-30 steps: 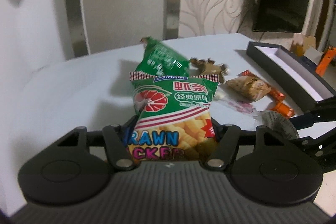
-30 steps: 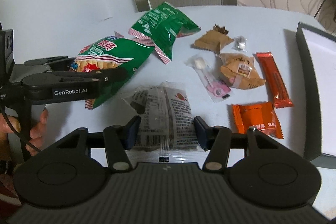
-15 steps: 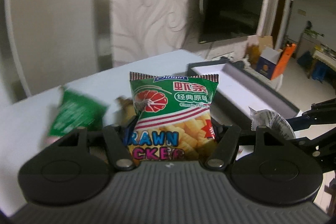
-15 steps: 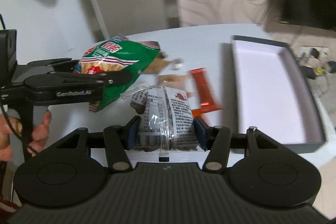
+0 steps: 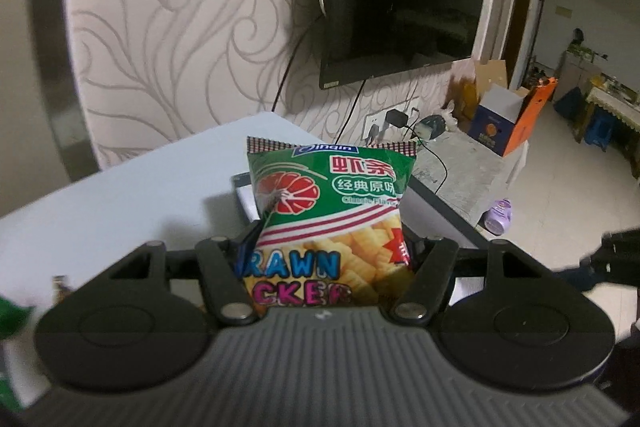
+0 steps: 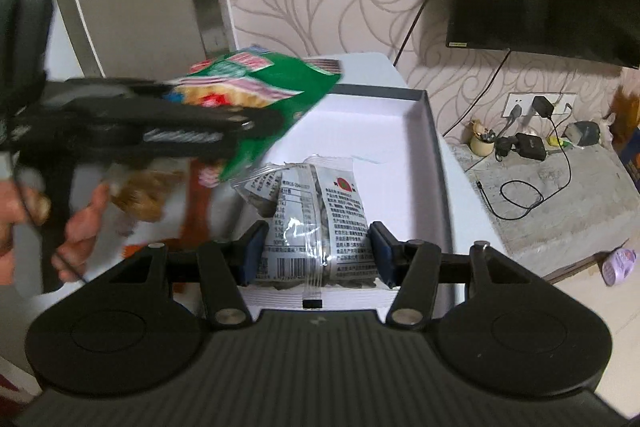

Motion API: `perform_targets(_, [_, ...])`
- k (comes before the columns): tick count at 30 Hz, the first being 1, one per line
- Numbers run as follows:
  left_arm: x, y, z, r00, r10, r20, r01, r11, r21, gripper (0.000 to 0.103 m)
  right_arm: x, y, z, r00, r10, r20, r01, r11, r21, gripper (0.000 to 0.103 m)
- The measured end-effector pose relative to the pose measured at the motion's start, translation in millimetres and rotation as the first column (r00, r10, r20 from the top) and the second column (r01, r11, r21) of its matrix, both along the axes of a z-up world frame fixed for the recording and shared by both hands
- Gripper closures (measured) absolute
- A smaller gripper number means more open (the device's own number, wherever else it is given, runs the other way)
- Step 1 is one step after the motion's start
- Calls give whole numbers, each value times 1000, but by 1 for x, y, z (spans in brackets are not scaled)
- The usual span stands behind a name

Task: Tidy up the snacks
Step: 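Carry both packs over the black box while right gripper releases the clear pack inside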

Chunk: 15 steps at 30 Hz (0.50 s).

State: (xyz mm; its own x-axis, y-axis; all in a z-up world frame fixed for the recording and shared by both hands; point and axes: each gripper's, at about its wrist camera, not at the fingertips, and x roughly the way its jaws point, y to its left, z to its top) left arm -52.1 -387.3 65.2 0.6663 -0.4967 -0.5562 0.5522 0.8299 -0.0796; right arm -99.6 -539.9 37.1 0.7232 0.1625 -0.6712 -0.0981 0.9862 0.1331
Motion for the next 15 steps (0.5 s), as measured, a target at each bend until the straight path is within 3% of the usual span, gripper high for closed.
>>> perform_targets(5, [13, -27, -15, 1000, 28, -9, -28, 999, 23, 35, 21, -25, -18, 996, 73, -44, -75, 997, -26, 42])
perform_targets(15, [29, -48, -28, 996, 85, -30, -83, 994, 75, 34, 34, -29, -31, 984, 166, -71, -169, 985, -41, 42])
